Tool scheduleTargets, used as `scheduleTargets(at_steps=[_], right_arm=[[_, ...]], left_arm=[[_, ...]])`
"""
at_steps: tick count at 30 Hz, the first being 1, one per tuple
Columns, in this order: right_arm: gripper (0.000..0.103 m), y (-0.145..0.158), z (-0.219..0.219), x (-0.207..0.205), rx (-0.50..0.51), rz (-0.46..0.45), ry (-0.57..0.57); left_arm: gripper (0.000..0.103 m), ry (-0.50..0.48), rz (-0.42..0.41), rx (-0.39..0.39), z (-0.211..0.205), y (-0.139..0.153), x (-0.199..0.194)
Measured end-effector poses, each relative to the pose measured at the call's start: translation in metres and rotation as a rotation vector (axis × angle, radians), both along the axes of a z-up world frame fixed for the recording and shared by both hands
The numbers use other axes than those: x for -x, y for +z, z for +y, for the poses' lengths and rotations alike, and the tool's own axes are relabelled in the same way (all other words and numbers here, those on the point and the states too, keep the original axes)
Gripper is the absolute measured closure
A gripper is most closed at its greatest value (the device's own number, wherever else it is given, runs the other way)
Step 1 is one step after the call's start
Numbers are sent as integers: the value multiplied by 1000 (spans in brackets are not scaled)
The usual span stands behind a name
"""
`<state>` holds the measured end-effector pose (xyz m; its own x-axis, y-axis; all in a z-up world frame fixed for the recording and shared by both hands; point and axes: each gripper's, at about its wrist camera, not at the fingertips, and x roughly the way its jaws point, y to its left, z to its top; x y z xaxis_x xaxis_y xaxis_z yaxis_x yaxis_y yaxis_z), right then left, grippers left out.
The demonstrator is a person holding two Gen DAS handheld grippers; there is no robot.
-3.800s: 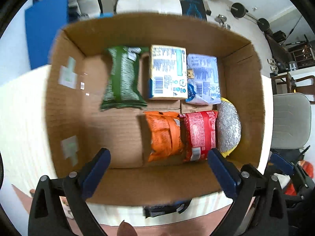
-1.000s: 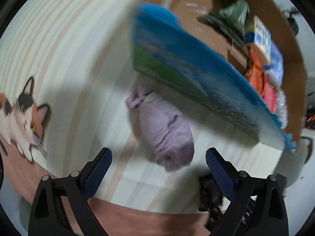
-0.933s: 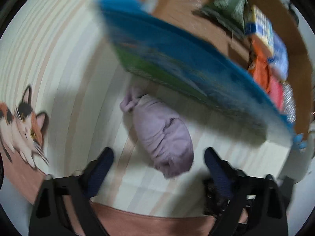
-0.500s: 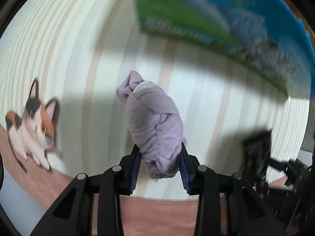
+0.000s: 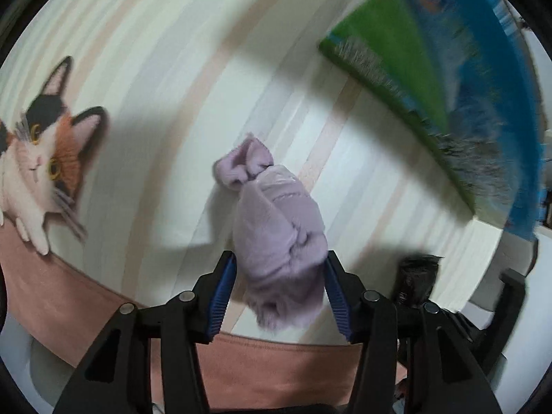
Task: Organize soft objects
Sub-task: 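Lower the towel and black bag into the box and open both tools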
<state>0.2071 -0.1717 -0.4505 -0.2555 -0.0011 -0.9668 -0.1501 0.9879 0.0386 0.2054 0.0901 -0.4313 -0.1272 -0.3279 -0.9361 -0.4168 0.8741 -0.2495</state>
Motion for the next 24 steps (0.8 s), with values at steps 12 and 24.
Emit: scheduleTargets(at_steps=[12,24], right_arm=[[58,28,36,18,-106,-47,-51],[58,193,18,-46,-536,-248,-229]], left_arm=[[68,-146,-121,-142,-58,44,7],[68,-359,-447,-179,-81,228,-91]])
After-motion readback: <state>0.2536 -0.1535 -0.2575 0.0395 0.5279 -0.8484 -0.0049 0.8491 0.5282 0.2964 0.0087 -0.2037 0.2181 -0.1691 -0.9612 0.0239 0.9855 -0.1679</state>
